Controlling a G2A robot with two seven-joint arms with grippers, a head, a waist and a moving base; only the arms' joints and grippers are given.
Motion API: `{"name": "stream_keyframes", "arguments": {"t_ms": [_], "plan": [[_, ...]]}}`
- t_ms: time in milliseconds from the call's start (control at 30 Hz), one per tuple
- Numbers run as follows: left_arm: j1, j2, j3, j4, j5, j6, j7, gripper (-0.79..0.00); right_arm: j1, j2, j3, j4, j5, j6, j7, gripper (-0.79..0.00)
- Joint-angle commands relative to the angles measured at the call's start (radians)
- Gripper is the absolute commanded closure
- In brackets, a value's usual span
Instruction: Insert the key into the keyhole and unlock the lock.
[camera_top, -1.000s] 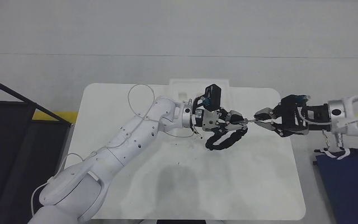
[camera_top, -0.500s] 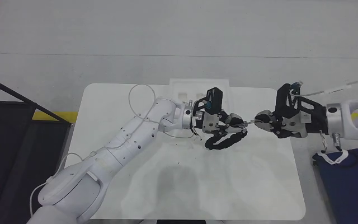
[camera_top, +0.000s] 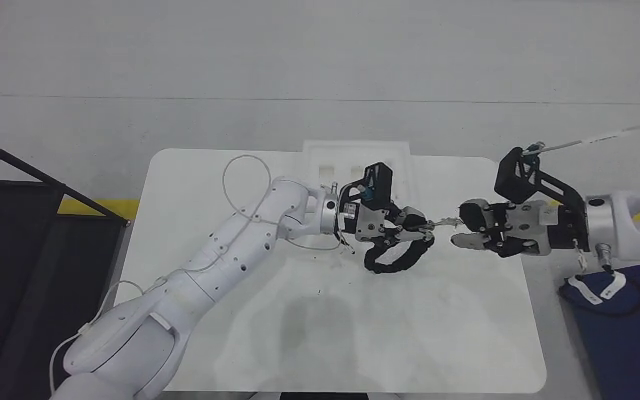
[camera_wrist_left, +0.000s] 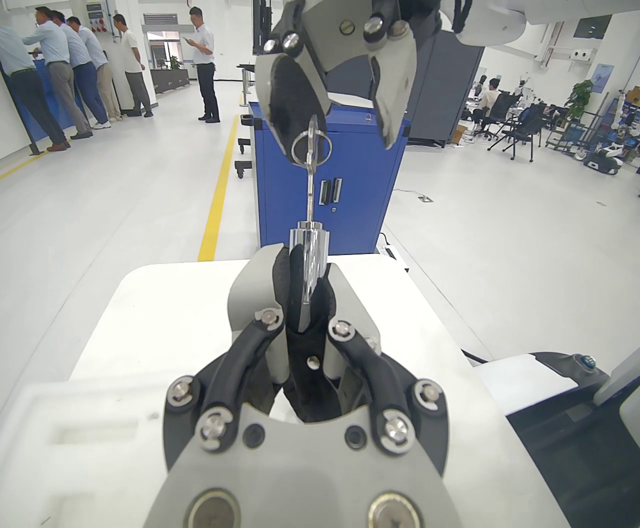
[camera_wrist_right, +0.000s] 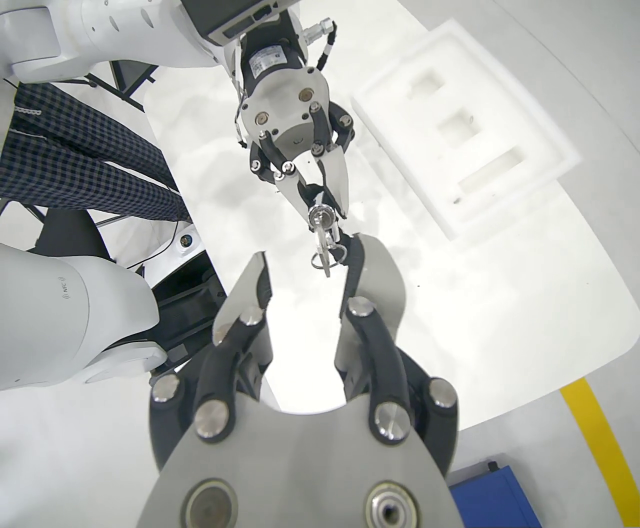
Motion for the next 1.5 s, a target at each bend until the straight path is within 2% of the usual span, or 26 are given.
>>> {"name": "stream_keyframes", "arguments": {"t_ms": [0, 167, 500, 600, 633, 700, 900, 933, 1000, 1267, 1467], "plan": [[0.013, 0.005, -0.013, -0.005, 0.002, 0.0, -0.011, 0.0, -0.017, 0.007, 0.019, -0.001, -0.007, -0.01, -0.018, -0.785], [0.048, 0.015, -0.057, -0.032, -0.026, 0.014, -0.02, 0.0, -0.074, 0.021, 0.05, 0.0, -0.071, -0.055, -0.112, -0.785], [0.079, 0.017, -0.118, -0.096, -0.087, 0.034, -0.033, 0.0, -0.285, 0.05, 0.069, -0.065, -0.223, 0.019, -0.46, -0.785], [0.08, 0.013, -0.123, -0.097, -0.097, 0.04, -0.033, 0.0, -0.333, 0.056, 0.074, -0.091, -0.244, 0.041, -0.523, -0.785], [0.08, 0.011, -0.124, -0.098, -0.099, 0.041, -0.033, 0.0, -0.348, 0.058, 0.076, -0.1, -0.253, 0.054, -0.542, -0.668], [0.077, 0.007, -0.125, -0.097, -0.103, 0.039, -0.033, 0.0, -0.379, 0.062, 0.082, -0.112, -0.271, 0.083, -0.577, -0.379], [0.072, -0.008, -0.124, -0.085, -0.111, 0.034, -0.027, 0.0, -0.455, 0.069, 0.1, -0.138, -0.289, 0.137, -0.672, -0.225], [0.073, -0.01, -0.123, -0.082, -0.115, 0.033, -0.025, 0.0, -0.465, 0.07, 0.104, -0.141, -0.291, 0.141, -0.683, -0.172], [0.074, -0.015, -0.121, -0.077, -0.12, 0.032, -0.023, 0.0, -0.483, 0.071, 0.111, -0.146, -0.299, 0.15, -0.706, -0.003], [0.08, -0.033, -0.122, -0.057, -0.131, 0.029, -0.011, 0.0, -0.544, 0.071, 0.143, -0.139, -0.317, 0.169, -0.743, 0.0], [0.091, -0.031, -0.155, -0.045, -0.112, 0.037, -0.02, 0.0, -0.571, 0.081, 0.19, -0.119, -0.354, 0.143, -0.692, 0.0]]}}
